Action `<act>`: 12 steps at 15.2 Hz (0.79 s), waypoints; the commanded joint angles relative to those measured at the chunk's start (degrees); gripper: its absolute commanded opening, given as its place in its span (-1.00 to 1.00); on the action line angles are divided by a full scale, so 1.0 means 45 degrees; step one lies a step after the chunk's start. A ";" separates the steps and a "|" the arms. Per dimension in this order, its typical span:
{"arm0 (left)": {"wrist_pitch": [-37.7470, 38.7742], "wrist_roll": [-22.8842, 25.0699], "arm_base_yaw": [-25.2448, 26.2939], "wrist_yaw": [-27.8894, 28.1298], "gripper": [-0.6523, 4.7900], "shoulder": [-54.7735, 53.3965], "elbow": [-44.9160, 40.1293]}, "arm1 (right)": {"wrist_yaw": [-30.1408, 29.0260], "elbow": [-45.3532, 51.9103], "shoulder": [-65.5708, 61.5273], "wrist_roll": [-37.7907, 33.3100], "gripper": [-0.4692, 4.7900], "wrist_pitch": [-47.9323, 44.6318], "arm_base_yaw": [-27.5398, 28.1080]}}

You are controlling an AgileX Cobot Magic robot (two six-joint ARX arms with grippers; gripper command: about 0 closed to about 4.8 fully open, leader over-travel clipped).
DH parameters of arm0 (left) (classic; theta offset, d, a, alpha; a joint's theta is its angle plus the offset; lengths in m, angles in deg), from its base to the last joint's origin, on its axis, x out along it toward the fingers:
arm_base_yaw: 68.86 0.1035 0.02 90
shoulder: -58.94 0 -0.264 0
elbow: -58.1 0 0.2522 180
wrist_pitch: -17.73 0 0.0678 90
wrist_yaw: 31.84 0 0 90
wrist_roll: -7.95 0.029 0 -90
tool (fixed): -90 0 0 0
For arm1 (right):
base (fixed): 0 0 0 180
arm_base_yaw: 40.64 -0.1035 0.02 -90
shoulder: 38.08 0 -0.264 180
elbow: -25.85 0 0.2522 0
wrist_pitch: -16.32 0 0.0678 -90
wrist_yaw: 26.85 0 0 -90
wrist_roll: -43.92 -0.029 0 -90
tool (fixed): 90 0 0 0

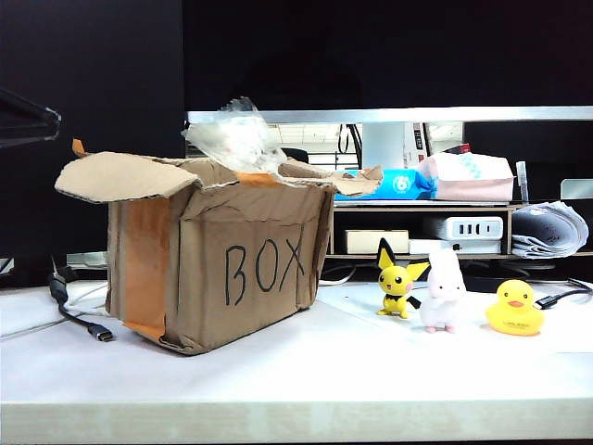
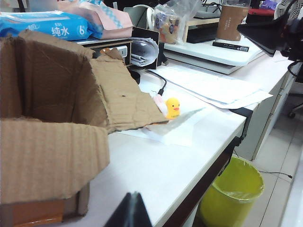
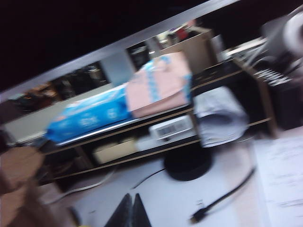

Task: Put the doll that is least similar in color compared to the others into the paper box.

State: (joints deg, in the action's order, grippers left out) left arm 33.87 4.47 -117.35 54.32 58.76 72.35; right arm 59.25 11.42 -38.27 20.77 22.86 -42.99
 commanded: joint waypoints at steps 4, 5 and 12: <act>-0.0160 0.0005 0.0000 0.0000 -0.78 0.0000 0.0010 | -0.3089 -0.0257 0.0000 -0.1899 -0.85 -0.1734 -0.0039; -0.0160 0.0005 0.0000 0.0000 -0.78 0.0000 0.0010 | -0.3138 -0.0724 0.0000 -0.1695 -0.85 -0.1302 -0.0063; -0.0160 0.0005 0.0000 0.0000 -0.78 0.0000 0.0010 | -0.5702 -0.3944 -0.3672 0.1880 -0.85 0.2764 -0.0073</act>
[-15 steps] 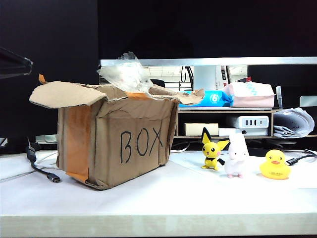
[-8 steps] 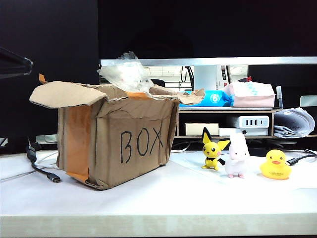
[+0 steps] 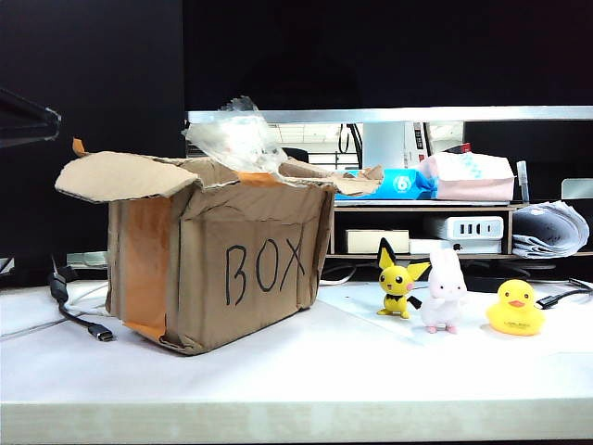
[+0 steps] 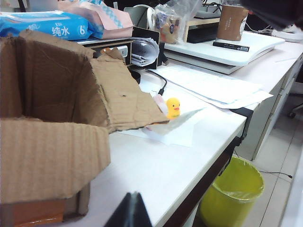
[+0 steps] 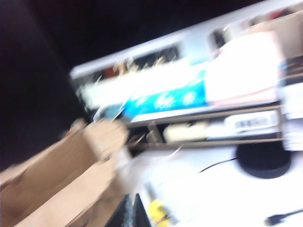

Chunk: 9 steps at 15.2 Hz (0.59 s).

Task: Put the doll that is least similar in color compared to the others into the paper box.

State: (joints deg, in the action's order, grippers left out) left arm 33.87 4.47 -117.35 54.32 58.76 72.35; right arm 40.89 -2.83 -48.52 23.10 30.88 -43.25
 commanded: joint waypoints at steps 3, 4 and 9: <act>-0.0155 0.0005 0.0000 0.0000 -0.78 0.0000 0.0010 | -0.2059 -0.2302 -0.4167 0.2939 -0.85 0.2943 -0.0024; -0.0165 0.0005 0.0000 0.0005 -0.78 0.0000 0.0010 | -0.2055 -0.2788 -0.4959 0.3580 -0.84 0.3434 -0.0024; -0.0160 0.0005 0.0000 -0.0005 -0.78 0.0000 0.0010 | -0.0355 -0.5654 -0.9500 0.6698 -0.85 0.7067 -0.3138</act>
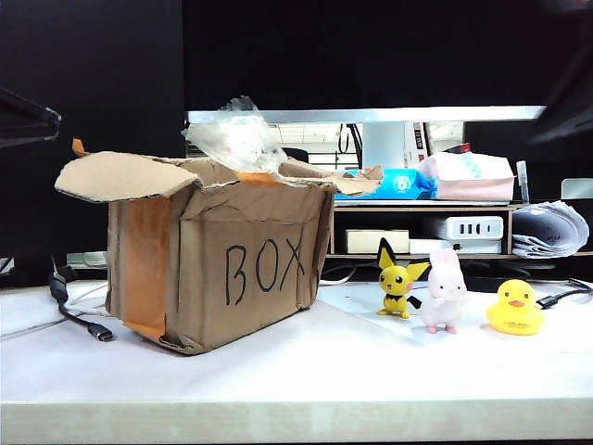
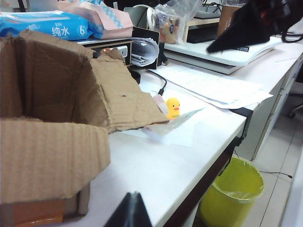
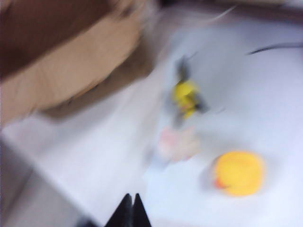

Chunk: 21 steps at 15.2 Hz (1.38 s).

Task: Put the doll that is least similar in color compared to the others into the paper box.

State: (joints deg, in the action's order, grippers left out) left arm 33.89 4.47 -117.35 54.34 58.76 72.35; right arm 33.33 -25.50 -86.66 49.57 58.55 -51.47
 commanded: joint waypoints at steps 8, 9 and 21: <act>-0.0165 0.0005 0.0000 0.0000 -0.78 0.0000 0.0010 | 0.3793 -0.0879 -0.2409 0.0146 -0.84 -0.0442 -0.3667; -0.0165 0.0005 0.0000 -0.0010 -0.78 0.0000 0.0010 | 0.3716 -0.0879 -0.2414 0.0015 -0.84 -0.1365 -0.3672; -0.0165 0.0005 0.0000 -0.0005 -0.78 0.0000 0.0010 | 0.7339 -0.0879 -0.2404 -0.0539 -0.85 0.0505 -0.3672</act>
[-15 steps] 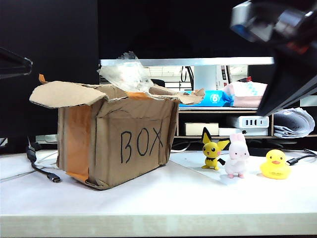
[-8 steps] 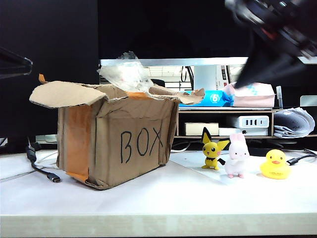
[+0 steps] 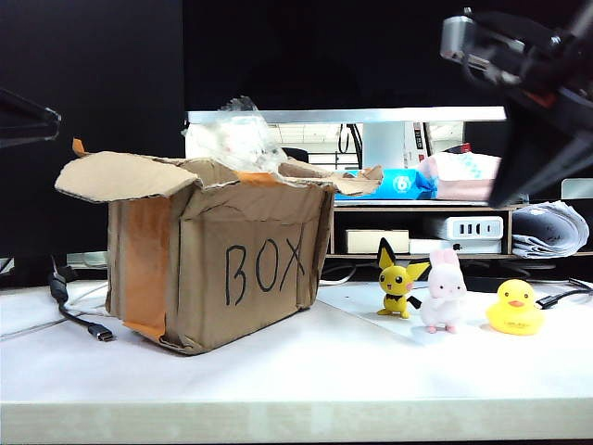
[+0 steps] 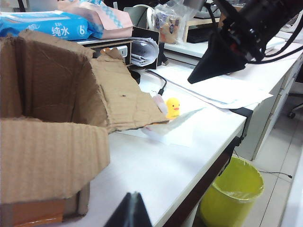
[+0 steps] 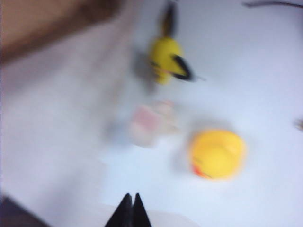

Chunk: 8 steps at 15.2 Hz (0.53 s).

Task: Put the doll that is least similar in color compared to the others into the paper box.

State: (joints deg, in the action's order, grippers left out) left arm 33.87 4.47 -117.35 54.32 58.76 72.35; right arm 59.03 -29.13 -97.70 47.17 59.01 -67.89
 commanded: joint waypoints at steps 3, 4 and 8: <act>-0.0160 0.0005 0.0000 0.0000 -0.78 0.0000 0.0010 | 0.1948 -0.0073 0.0044 -0.0102 -0.85 0.0306 -0.0019; -0.0160 0.0005 0.0000 0.0000 -0.78 0.0000 0.0010 | 0.1350 -0.0073 0.0044 -0.0209 -0.85 0.0034 -0.0019; -0.0160 0.0005 0.0000 0.0000 -0.78 0.0000 0.0010 | -0.1375 -0.0073 -0.0117 -0.0860 -0.85 -0.1457 -0.0019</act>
State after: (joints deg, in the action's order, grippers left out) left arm 33.87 4.47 -117.35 54.32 58.76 72.35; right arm 53.74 -29.15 -97.81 43.61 53.61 -67.89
